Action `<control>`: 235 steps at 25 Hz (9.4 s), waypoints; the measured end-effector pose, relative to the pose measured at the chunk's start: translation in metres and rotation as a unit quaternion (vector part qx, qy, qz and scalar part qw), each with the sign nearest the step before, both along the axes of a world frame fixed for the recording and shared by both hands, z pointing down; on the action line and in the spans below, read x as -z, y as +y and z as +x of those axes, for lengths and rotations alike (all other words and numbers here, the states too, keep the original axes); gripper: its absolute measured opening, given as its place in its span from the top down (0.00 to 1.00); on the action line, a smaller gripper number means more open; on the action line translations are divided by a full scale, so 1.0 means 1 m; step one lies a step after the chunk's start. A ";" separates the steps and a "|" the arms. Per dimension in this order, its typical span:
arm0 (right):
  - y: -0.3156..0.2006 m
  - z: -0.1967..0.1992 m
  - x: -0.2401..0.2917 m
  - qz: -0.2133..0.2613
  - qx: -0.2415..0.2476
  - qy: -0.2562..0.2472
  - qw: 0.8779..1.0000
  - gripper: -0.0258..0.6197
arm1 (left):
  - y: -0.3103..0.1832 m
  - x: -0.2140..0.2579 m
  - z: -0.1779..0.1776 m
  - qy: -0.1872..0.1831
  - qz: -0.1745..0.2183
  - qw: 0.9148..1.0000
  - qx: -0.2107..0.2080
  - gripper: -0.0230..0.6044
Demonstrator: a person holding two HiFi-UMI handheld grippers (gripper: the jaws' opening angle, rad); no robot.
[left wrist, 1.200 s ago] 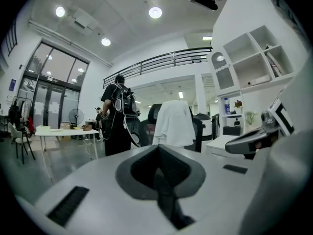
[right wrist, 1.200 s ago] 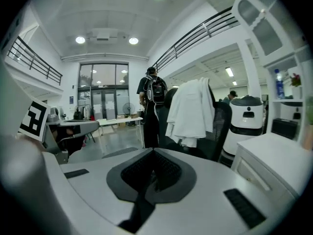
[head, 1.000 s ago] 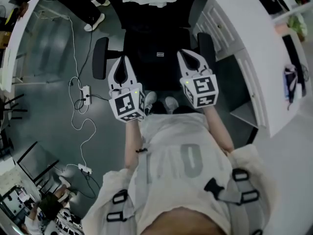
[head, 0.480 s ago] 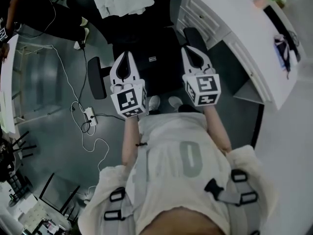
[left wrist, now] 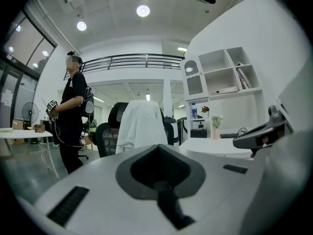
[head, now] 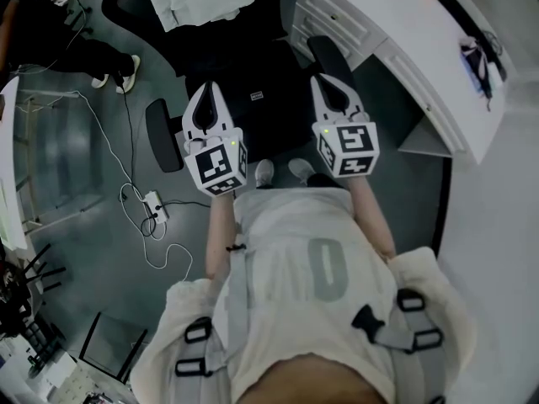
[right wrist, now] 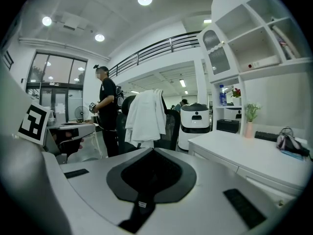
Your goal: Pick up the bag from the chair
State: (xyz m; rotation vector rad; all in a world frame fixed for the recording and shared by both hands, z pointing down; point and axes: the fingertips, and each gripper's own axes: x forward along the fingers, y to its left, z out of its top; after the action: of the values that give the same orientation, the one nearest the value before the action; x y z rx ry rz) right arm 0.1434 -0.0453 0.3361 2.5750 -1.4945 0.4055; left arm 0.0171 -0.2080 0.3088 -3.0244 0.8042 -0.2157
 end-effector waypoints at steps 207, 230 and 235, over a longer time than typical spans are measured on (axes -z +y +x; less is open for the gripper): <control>-0.094 -0.007 0.032 -0.019 0.148 0.035 0.988 0.77 | -0.081 0.019 -0.069 -0.047 0.027 0.998 0.031 0.89; -0.059 -0.020 0.005 -0.025 0.147 0.010 0.989 0.77 | -0.046 -0.011 -0.081 -0.070 0.006 0.997 0.037 0.89; -0.064 -0.024 0.018 -0.014 0.148 0.010 0.989 0.77 | -0.049 -0.005 -0.080 -0.060 0.020 0.997 0.039 0.89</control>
State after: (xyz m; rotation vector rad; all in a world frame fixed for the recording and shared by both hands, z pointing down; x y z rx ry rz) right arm 0.1190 -0.1094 0.3178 2.2767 -1.8135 0.3588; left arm -0.0627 -0.2572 0.3135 -2.9132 0.9065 -0.3740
